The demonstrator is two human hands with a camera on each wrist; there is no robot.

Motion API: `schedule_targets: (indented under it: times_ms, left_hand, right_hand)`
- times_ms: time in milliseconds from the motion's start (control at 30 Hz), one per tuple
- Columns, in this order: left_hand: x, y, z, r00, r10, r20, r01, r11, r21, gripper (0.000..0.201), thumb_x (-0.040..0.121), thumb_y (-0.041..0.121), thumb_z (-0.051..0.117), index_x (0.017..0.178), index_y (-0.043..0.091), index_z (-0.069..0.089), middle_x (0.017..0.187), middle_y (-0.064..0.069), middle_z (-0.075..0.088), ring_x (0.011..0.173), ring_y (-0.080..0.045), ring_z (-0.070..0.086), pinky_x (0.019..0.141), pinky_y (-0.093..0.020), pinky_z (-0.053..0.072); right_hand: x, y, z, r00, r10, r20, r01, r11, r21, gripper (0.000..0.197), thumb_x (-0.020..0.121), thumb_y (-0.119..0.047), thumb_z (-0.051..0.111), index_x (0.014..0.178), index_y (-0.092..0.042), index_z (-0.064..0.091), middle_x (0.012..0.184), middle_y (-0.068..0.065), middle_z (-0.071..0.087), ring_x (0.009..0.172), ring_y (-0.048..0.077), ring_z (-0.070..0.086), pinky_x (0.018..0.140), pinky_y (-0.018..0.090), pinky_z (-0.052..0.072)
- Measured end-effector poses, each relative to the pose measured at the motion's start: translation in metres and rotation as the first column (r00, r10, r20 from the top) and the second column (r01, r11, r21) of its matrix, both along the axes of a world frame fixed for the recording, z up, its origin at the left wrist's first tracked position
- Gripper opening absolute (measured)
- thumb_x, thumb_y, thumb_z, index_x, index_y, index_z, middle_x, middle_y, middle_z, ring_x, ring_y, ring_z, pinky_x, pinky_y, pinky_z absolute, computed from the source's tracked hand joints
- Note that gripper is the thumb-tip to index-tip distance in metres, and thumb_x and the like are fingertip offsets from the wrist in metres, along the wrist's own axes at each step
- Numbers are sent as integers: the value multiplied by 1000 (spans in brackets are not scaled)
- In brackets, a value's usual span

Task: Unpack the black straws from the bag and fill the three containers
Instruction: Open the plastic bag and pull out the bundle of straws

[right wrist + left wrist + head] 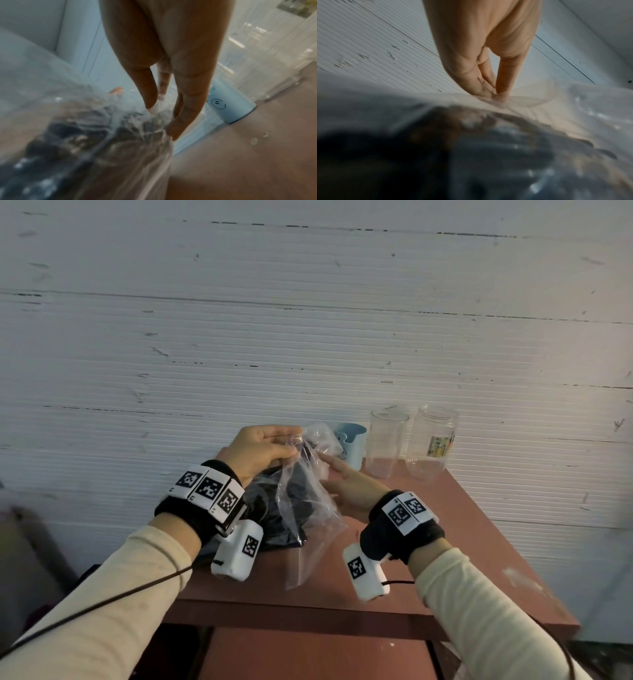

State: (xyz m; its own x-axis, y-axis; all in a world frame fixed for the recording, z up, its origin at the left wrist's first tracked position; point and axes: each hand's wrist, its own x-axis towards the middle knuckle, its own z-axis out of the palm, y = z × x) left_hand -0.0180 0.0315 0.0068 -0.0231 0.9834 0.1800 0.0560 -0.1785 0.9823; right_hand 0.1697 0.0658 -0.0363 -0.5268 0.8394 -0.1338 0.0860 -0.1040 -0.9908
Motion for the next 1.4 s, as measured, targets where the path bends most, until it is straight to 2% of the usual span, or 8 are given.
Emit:
schedule_targets:
  times_ms: [167,433,600,700,800,1033,1233,1400]
  left_hand:
    - [-9,-5,1,1000,1,-3,-1,1000,-13,35,83,-10,65,109,11,69,107,-11,71,83,-15,72,72,-23,59]
    - [12,-19,-10,933,-35,-358,-3,994,-105,41,82,-6,68,121,7,63,101,-8,68,91,-17,67,78,-21,57]
    - [35,-19,0,805,77,-589,-75,997,27,40,83,25,74,121,25,62,117,0,59,106,-15,57,89,-29,49]
    - [57,-18,8,829,52,-556,-9,997,79,40,80,41,75,116,28,66,114,3,62,107,-13,59,98,-33,47]
    - [72,-13,4,824,11,-566,24,998,55,40,80,45,73,117,29,66,113,4,64,107,-11,58,97,-31,45]
    - [61,-6,-7,902,50,-429,-39,999,34,29,84,-4,64,93,24,66,85,-2,68,77,-17,66,73,-28,58]
    - [44,-5,-6,972,19,-233,-21,1000,-7,30,85,-9,62,95,18,67,89,-7,69,79,-18,66,78,-29,59]
    - [37,-6,-9,982,7,-189,-12,1000,-23,32,86,-11,61,98,18,68,86,-5,67,75,-13,65,69,-22,59]
  right_hand:
    - [13,0,0,982,-187,29,174,954,243,45,90,-1,61,133,-8,49,74,6,59,63,15,57,66,26,55]
    - [61,-16,18,966,-257,-8,233,861,452,45,90,-6,64,130,-23,54,116,3,66,92,10,63,77,19,50]
    - [76,-30,24,977,-183,111,112,879,463,43,98,-6,52,136,-25,49,134,-8,57,116,10,56,91,25,47]
    - [75,-36,23,984,-139,113,79,904,420,49,97,-1,48,138,-26,46,136,-13,55,122,15,54,104,40,43]
    - [70,-42,24,995,-63,77,27,918,395,51,96,5,43,139,-22,46,136,-13,55,107,15,54,95,33,46]
    - [83,-35,23,996,-89,25,77,947,313,35,96,-4,52,129,-15,55,131,-2,61,110,16,61,99,41,46]
    - [94,-21,12,966,-96,241,53,982,179,29,97,-25,54,125,-27,55,122,11,63,97,22,62,94,41,50]
    - [88,-23,7,997,-22,71,13,993,120,37,95,-5,55,125,-27,57,86,11,63,72,20,55,72,32,49]
